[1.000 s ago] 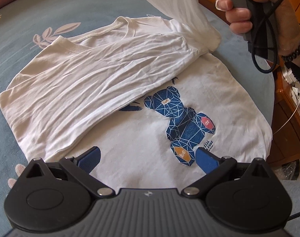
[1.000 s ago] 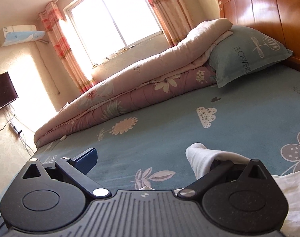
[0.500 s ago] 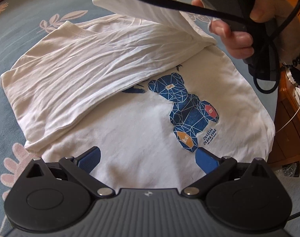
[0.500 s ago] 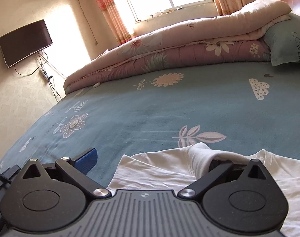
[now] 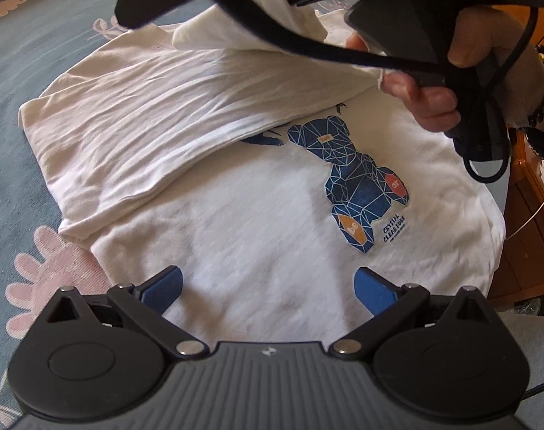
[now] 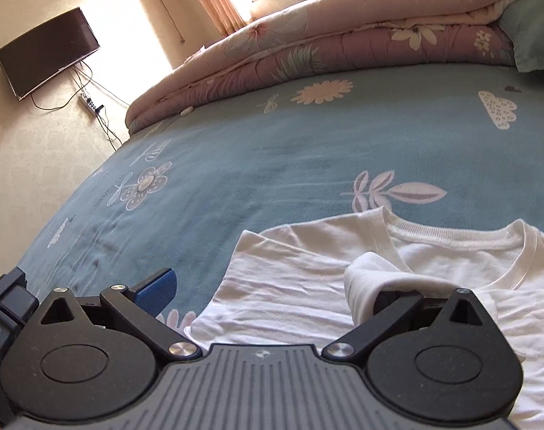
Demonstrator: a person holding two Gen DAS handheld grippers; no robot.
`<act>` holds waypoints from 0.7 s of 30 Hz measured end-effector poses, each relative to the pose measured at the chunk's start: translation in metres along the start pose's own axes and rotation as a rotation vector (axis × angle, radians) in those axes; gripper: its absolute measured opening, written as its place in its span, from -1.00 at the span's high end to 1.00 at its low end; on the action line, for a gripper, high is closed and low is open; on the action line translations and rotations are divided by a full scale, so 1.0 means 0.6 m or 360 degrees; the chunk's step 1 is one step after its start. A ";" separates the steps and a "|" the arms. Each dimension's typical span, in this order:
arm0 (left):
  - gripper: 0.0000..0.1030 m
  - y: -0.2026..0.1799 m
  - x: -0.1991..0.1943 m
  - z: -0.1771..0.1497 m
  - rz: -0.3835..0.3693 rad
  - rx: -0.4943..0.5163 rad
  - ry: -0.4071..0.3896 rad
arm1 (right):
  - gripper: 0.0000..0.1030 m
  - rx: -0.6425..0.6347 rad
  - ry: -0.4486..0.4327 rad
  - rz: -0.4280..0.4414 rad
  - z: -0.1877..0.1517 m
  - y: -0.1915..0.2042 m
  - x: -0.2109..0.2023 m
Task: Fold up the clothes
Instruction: 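Lay the sleeve cuff onto the sweatshirt body with the right tool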
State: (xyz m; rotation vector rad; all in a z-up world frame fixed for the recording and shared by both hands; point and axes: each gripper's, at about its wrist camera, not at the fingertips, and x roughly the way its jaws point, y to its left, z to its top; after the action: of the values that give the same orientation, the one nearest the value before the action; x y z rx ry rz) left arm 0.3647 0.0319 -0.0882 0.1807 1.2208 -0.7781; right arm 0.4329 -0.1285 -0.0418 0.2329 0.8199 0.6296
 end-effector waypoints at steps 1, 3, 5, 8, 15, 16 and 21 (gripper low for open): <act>-0.97 0.002 0.000 -0.001 0.0003 -0.0004 0.0001 | -1.00 0.0043 0.0029 0.0011 -0.005 -0.006 0.006; -0.97 0.005 -0.002 -0.002 0.0009 -0.0012 0.0003 | -1.00 0.0140 0.0052 0.0020 -0.016 -0.020 0.012; -0.97 0.007 -0.004 -0.004 0.0013 -0.0017 0.0000 | -1.00 0.0253 0.0073 0.0026 -0.025 -0.035 0.014; -0.97 0.009 -0.006 -0.008 0.0019 -0.0020 -0.0006 | -1.00 0.0405 0.0083 0.0048 -0.038 -0.055 0.010; -0.97 0.011 -0.017 -0.011 0.0037 -0.0008 -0.0014 | -1.00 0.0737 0.0129 0.0055 -0.064 -0.089 -0.016; -0.97 0.012 -0.020 -0.012 0.0042 -0.0007 -0.0016 | -1.00 0.0744 0.0136 0.0040 -0.067 -0.090 -0.023; -0.97 0.030 -0.031 -0.014 0.0087 -0.0028 -0.0029 | -1.00 0.0654 0.0153 -0.0078 -0.068 -0.093 -0.071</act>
State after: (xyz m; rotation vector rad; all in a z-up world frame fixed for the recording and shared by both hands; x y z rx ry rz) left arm 0.3668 0.0578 -0.0796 0.1914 1.2006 -0.7199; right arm 0.4049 -0.2000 -0.0671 0.5573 1.0418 0.4233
